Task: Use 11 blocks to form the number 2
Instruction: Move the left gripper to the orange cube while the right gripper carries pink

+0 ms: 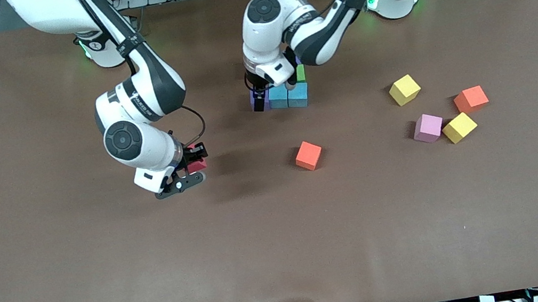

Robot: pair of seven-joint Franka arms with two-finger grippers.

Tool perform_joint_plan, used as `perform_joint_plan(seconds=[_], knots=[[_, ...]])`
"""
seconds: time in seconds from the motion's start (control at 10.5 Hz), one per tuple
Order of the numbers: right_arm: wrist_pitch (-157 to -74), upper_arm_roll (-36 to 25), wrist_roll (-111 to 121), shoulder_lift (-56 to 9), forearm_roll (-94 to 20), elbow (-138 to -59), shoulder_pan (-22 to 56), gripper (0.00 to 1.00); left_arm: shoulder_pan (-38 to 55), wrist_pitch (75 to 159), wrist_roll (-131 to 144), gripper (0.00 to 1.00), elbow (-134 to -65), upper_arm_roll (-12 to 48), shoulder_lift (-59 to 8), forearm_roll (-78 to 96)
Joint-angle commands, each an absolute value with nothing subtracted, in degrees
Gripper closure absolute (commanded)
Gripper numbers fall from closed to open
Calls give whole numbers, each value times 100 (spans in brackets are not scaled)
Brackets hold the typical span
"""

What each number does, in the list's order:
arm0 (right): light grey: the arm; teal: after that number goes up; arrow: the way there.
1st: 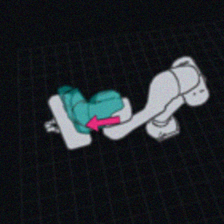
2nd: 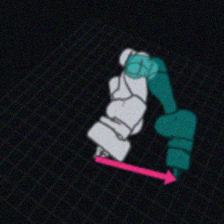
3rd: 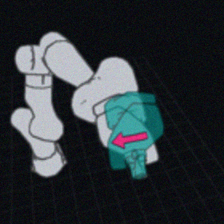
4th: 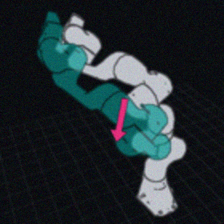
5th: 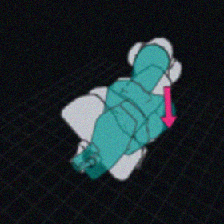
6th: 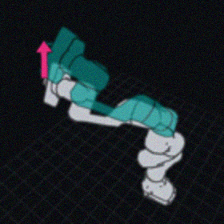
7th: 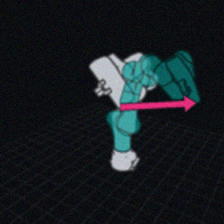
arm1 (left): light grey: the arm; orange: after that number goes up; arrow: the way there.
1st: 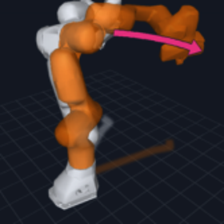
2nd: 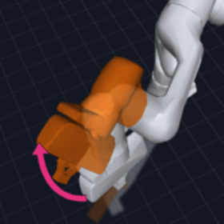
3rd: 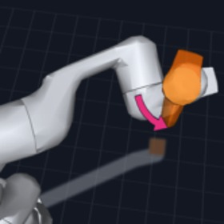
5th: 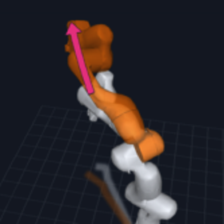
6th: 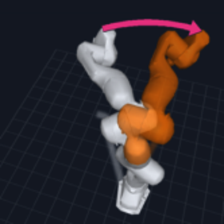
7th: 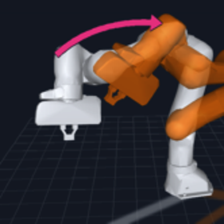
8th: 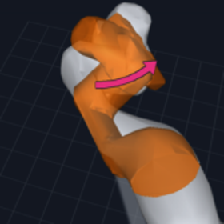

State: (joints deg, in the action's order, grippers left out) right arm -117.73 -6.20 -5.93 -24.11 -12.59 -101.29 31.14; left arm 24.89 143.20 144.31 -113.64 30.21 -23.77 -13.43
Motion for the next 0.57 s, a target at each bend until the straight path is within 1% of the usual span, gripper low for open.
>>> perform_joint_plan(seconds=[0.0, 0.19, 0.47], knots=[[-11804, -580, -659, -2206, -1345, -10336, 3155, 100, 1892, 14230, 13697, 0, -11303, 3216, -2276, -1459], [-11874, -571, -1078, -2224, -1353, -10327, 3338, 100, 1365, 14229, 12696, 0, -11154, 3225, -2276, -1459], [-12110, -571, -2001, -2267, -1345, -10327, 3857, 100, 854, 14168, 11325, 0, -10479, 3208, -2548, -1450]])
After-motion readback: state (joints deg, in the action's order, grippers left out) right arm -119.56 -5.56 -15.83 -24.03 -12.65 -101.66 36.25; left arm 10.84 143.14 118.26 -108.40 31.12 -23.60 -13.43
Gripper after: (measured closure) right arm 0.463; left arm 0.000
